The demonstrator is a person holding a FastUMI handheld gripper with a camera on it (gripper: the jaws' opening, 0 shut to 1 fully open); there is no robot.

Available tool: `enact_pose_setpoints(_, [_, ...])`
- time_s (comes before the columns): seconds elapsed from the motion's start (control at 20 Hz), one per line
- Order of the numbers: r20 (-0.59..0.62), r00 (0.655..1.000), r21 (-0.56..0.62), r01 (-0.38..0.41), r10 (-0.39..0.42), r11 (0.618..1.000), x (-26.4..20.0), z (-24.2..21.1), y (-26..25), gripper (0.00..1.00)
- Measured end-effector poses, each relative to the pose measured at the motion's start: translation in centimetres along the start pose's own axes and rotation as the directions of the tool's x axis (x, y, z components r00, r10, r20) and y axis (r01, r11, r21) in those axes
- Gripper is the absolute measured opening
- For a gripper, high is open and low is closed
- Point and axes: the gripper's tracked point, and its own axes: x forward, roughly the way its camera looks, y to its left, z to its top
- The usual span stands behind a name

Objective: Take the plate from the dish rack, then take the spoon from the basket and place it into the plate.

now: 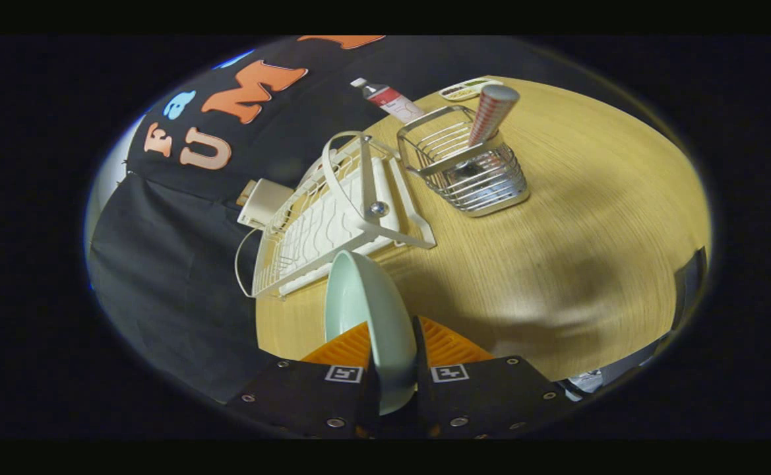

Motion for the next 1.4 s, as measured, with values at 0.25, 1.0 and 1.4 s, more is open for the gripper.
enact_pose_setpoints(0.25, [0.040,0.999,-0.002,0.020,-0.020,1.000,0.3,0.6,-0.6,0.27])
enact_pose_setpoints(1.0, [0.502,0.849,-0.270,0.334,-0.164,0.903,-6.9,13.5,-4.0,0.50])
enact_pose_setpoints(1.4, [0.578,0.802,-0.326,0.398,-0.152,0.857,-5.8,16.1,-3.7,0.31])
